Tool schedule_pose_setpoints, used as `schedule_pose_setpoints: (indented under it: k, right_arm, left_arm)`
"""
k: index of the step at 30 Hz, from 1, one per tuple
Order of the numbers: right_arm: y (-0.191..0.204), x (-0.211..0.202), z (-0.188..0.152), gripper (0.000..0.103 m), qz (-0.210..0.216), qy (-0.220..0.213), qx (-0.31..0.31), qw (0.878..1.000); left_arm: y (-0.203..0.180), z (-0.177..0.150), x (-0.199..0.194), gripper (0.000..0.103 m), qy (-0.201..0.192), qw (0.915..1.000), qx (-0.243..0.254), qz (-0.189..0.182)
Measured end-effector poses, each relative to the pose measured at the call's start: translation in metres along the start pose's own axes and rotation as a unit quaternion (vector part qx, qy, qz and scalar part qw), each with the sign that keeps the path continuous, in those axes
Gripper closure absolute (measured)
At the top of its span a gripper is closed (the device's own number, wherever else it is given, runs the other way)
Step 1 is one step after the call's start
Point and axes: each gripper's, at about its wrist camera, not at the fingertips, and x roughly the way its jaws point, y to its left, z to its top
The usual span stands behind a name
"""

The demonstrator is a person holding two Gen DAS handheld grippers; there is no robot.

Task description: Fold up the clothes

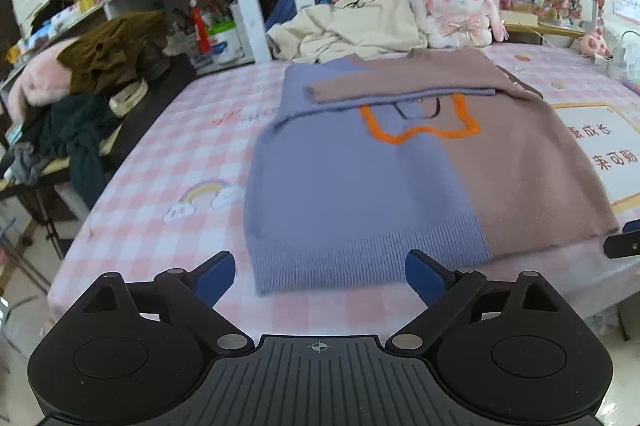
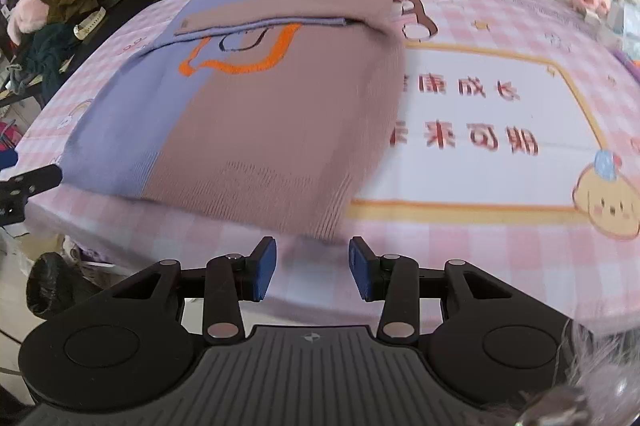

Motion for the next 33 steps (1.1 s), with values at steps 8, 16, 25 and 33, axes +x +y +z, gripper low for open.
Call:
schedule_pose_setpoints:
  k: [8, 16, 25, 33]
  right_arm:
    - [-0.007, -0.01, -0.003, 0.064, -0.009, -0.008, 0.036, 0.999]
    - [-0.007, -0.001, 0.011, 0.064, -0.029, -0.011, 0.08, 0.996]
    - [-0.004, 0.015, 0.023, 0.072, -0.065, -0.002, 0.103, 0.993]
    - [0.005, 0.018, 0.03, 0.096, -0.07, -0.007, 0.098, 0.993]
  left_arm:
    - [0.035, -0.004, 0.009, 0.009, 0.012, 0.9927, -0.111, -0.045]
    - [0.078, 0.003, 0.037, 0.018, 0.024, 0.9783, -0.192, -0.075]
    - [0.091, 0.005, 0.064, 0.048, 0.06, 0.9766, -0.19, -0.081]
    - [0.085, 0.013, 0.074, 0.098, 0.078, 0.9786, -0.166, -0.093]
